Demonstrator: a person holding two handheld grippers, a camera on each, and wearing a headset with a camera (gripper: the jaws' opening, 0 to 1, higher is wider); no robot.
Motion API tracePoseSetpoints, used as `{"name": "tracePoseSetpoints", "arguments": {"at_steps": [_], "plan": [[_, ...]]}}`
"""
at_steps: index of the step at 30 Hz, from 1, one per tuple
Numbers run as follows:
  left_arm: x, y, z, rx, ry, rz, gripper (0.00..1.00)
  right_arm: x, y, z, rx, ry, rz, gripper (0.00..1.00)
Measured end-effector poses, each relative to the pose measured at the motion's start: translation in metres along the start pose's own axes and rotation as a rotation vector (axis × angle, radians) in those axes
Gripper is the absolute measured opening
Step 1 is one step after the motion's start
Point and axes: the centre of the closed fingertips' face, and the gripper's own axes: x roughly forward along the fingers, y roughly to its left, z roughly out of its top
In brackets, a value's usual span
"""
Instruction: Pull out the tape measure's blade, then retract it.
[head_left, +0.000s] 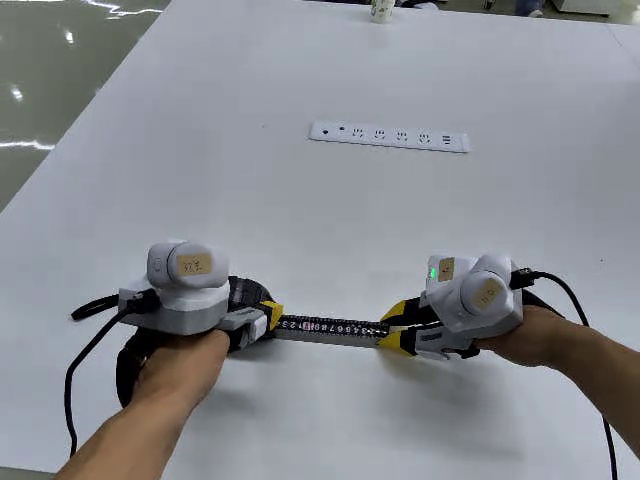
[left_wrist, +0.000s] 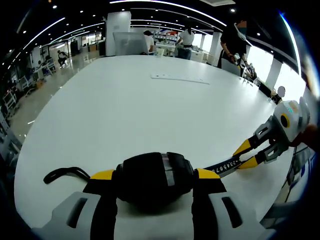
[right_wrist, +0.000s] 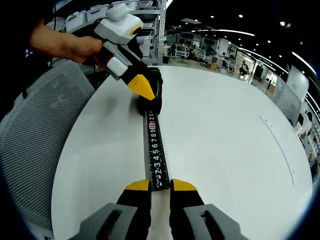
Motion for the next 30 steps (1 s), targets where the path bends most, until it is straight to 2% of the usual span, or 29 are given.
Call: {"name": "tracePoseSetpoints", "arguments": {"at_steps": [30], "plan": [[0.0, 0.0, -0.001, -0.003, 0.004, -0.021, 0.55, 0.02, 0.003, 0.023, -0.008, -0.03, 0.011, 0.1]]}}
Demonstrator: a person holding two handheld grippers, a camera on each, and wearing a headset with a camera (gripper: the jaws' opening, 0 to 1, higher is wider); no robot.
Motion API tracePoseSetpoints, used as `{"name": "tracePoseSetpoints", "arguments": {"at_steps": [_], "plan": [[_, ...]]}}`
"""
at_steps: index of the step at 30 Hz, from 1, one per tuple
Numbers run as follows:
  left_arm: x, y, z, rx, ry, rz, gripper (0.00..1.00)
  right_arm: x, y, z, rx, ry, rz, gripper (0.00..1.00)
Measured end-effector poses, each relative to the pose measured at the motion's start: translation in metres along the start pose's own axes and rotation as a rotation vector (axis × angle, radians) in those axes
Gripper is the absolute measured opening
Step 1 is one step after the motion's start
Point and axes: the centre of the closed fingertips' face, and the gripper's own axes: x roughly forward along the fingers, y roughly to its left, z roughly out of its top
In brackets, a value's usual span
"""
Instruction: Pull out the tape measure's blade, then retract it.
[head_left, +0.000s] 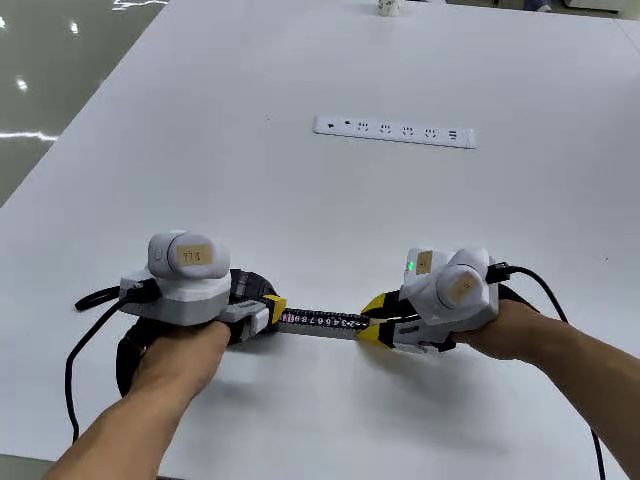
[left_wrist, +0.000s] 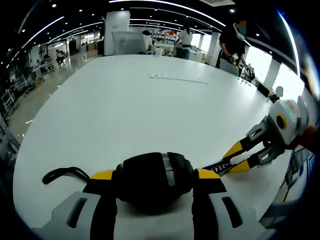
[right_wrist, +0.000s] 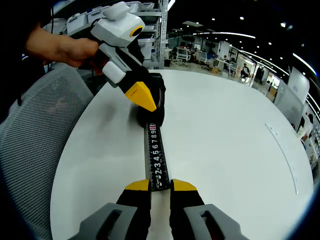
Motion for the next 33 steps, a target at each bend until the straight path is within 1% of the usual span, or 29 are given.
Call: {"name": "tracePoseSetpoints", "arguments": {"at_steps": [12, 22, 26, 33], "plan": [[0.0, -0.001, 0.0, -0.004, 0.002, -0.006, 0.55, 0.012, 0.002, 0.013, -0.002, -0.014, 0.007, 0.1], [-0.002, -0.003, -0.001, -0.008, 0.005, -0.01, 0.56, 0.02, 0.003, 0.022, -0.016, -0.022, 0.002, 0.1], [-0.002, -0.003, -0.001, -0.01, 0.005, -0.011, 0.56, 0.022, 0.003, 0.024, -0.026, -0.021, 0.002, 0.1], [-0.002, -0.002, -0.001, -0.014, 0.006, -0.013, 0.56, 0.029, 0.004, 0.031, -0.024, -0.034, 0.009, 0.1]]}}
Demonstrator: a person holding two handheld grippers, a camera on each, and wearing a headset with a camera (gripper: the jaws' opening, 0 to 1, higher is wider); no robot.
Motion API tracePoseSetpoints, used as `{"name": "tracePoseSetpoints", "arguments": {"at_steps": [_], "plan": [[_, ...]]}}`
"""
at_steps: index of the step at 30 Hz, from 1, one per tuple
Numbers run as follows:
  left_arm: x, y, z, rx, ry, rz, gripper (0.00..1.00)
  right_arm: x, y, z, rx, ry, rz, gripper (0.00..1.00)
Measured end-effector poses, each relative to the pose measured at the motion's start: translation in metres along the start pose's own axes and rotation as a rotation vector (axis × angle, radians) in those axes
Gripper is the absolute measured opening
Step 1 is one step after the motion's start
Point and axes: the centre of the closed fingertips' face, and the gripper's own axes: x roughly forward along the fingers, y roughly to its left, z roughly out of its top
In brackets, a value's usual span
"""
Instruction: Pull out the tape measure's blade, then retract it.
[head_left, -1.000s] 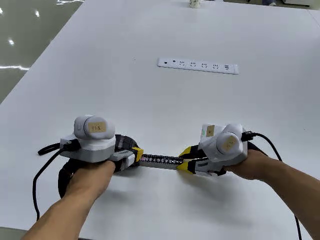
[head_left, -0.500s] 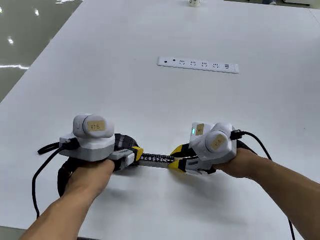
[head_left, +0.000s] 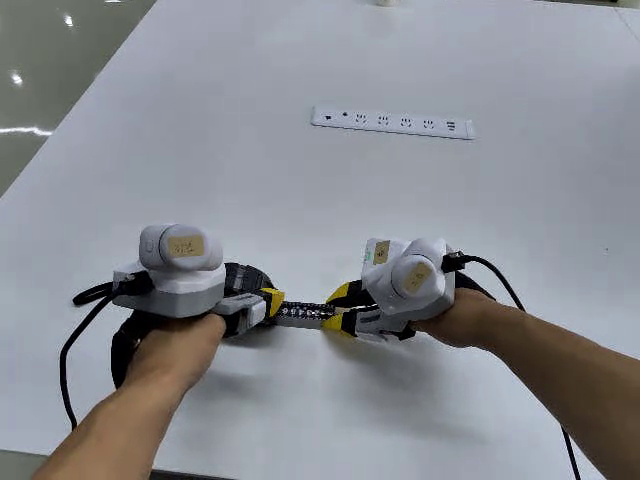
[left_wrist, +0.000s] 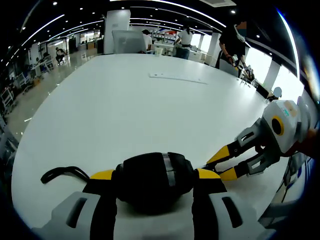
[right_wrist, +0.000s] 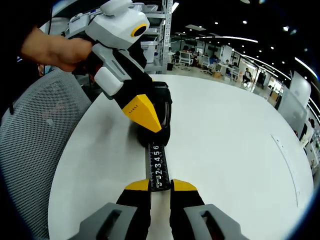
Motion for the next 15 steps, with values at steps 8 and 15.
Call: {"name": "tracePoseSetpoints", "arguments": {"at_steps": [8, 15], "plan": [[0.0, 0.001, 0.0, -0.006, -0.001, -0.004, 0.56, 0.012, 0.003, 0.012, -0.01, -0.012, 0.007, 0.1], [0.0, 0.001, 0.0, -0.009, 0.0, -0.008, 0.56, 0.019, 0.003, 0.02, -0.025, -0.016, 0.012, 0.1]]}}
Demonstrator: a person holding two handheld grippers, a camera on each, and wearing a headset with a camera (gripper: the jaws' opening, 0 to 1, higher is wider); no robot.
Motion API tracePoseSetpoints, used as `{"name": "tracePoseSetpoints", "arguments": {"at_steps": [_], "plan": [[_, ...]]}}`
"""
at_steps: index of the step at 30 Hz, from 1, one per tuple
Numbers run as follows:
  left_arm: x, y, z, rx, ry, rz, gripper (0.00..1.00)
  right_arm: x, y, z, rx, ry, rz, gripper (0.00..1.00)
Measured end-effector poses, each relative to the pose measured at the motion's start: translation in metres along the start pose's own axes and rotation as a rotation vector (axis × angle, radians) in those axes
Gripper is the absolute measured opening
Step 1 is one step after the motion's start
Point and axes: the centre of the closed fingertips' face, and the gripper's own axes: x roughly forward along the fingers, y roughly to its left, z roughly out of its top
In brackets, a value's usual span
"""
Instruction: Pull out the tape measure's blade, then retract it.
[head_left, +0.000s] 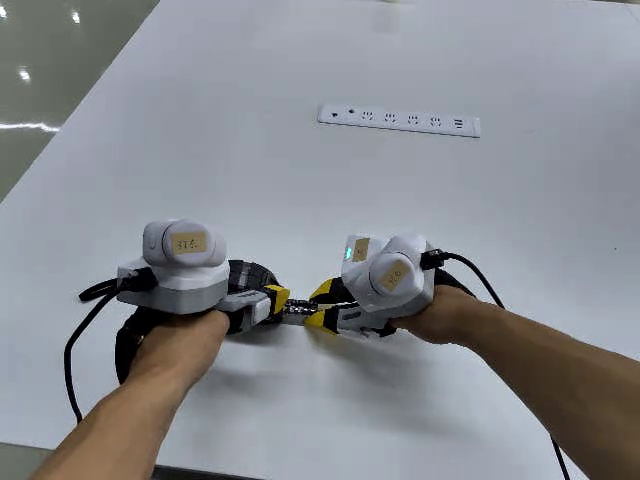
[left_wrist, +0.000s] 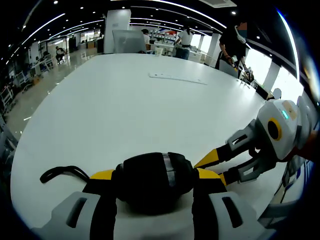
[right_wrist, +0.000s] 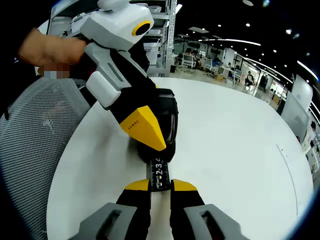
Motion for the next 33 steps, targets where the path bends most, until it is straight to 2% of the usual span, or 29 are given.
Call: {"name": "tracePoseSetpoints", "arguments": {"at_steps": [19, 33], "plan": [[-0.001, -0.001, -0.001, -0.009, 0.002, -0.005, 0.56, 0.014, 0.002, 0.014, -0.052, 0.007, 0.019, 0.11], [-0.001, -0.001, -0.001, -0.014, 0.002, -0.008, 0.57, 0.017, 0.001, 0.015, -0.064, 0.018, 0.011, 0.12]]}}
